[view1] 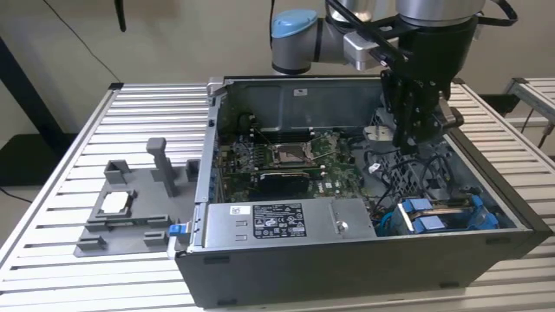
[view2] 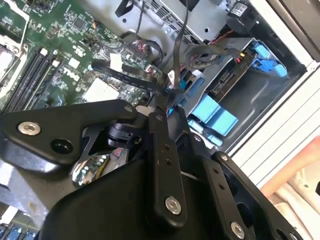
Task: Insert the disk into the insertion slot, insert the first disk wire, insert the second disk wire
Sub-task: 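Insert the second disk wire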
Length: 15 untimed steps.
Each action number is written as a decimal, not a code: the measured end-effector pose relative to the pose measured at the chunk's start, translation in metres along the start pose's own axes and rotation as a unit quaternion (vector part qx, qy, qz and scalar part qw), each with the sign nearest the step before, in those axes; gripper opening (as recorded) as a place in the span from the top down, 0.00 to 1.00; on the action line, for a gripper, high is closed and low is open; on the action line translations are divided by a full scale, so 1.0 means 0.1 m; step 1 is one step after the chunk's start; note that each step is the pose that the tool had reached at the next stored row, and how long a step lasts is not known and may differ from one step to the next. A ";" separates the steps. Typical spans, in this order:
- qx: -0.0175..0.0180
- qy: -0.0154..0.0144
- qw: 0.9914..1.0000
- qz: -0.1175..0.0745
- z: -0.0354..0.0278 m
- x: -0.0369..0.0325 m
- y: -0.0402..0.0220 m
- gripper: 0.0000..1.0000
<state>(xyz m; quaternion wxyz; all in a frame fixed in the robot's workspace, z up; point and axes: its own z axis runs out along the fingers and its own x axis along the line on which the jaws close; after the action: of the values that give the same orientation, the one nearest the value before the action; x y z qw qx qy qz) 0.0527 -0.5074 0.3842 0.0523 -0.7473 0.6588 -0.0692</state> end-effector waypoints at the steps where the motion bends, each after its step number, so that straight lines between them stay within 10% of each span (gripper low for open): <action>1: 0.002 0.004 1.000 -0.001 -0.001 -0.004 -0.001 0.74; 4: 0.007 0.020 1.000 -0.003 0.003 -0.017 -0.001 0.74; 6: 0.008 0.026 1.000 -0.004 0.010 -0.026 -0.001 0.74; 15: 0.008 0.032 0.999 -0.005 0.026 -0.032 0.002 0.84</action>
<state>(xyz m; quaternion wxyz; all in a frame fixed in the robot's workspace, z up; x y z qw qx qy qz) 0.0525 -0.5043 0.3815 0.0370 -0.7478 0.6555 -0.0988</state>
